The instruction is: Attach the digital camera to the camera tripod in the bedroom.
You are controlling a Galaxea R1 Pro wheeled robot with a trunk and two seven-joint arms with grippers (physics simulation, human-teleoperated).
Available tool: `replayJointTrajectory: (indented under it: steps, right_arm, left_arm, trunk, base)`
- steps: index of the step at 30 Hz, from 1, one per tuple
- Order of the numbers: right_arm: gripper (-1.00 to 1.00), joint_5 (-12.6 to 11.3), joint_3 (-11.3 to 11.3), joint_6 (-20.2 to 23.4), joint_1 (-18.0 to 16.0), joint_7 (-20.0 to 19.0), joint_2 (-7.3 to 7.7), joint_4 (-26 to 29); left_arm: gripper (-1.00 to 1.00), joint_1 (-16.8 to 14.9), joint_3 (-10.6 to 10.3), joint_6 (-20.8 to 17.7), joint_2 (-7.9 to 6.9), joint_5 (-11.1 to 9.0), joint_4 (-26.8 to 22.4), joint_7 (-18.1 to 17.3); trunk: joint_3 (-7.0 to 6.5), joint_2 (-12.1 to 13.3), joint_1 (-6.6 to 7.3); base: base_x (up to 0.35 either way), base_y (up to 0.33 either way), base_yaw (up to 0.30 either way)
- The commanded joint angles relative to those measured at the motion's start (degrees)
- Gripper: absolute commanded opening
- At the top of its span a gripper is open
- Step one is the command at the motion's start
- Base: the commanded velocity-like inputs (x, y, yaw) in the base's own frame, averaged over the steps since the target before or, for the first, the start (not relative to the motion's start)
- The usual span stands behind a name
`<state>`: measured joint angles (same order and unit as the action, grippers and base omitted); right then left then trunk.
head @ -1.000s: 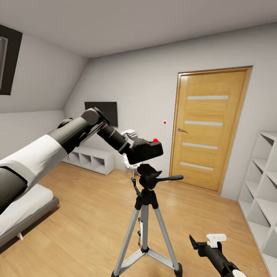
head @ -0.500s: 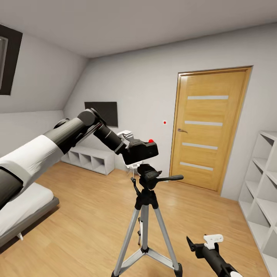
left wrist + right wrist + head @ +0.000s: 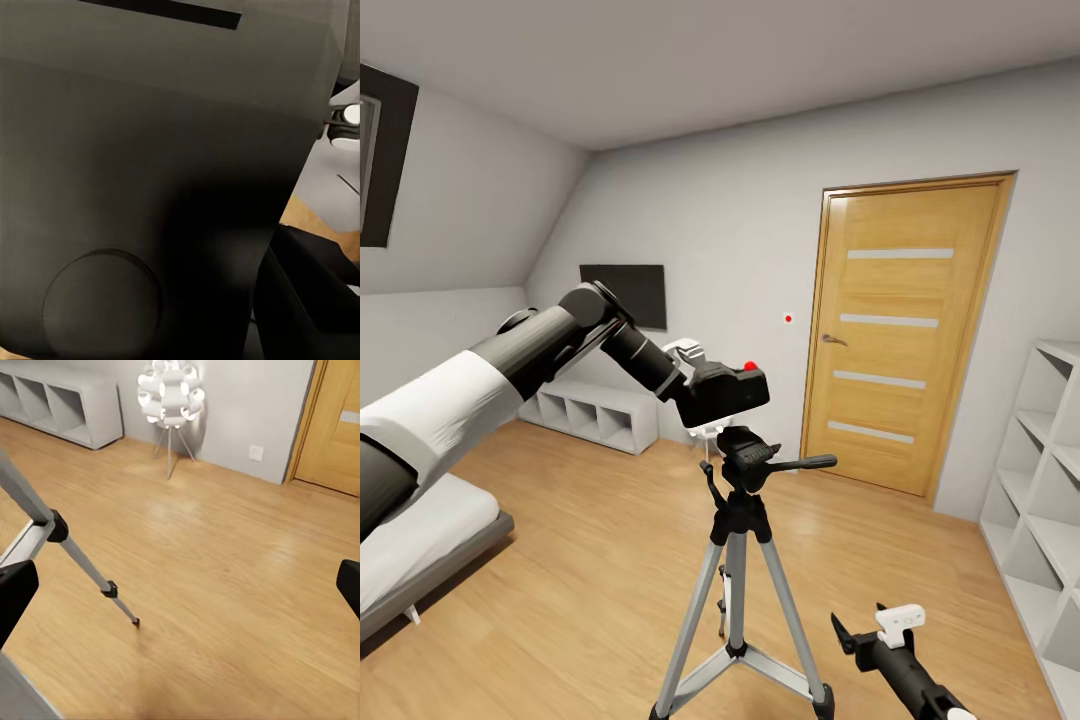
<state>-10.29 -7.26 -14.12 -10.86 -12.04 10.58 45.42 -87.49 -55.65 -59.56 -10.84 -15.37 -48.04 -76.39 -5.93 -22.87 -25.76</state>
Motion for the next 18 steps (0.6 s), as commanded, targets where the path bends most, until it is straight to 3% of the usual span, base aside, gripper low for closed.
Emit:
replayJointTrajectory:
  steps: [1, 18]
  right_arm:
    - [1.0, -0.61, -0.4, -0.18, -0.06, -0.17, 0.06, -0.07]
    - [1.0, -0.61, -1.26, -0.21, -0.11, -0.16, -0.33, -0.07]
  left_arm:
    - [-1.0, -0.06, -0.17, -0.44, -0.02, -0.11, -0.03, -0.16]
    - [-1.0, -0.05, -0.16, -0.44, 1.02, -0.14, -0.03, -0.16]
  trunk:
    - [0.03, -0.05, -0.02]
    - [0.03, -0.05, -0.02]
  base:
    - [0.0, 0.0, 0.0]
    - [0.0, 0.0, 0.0]
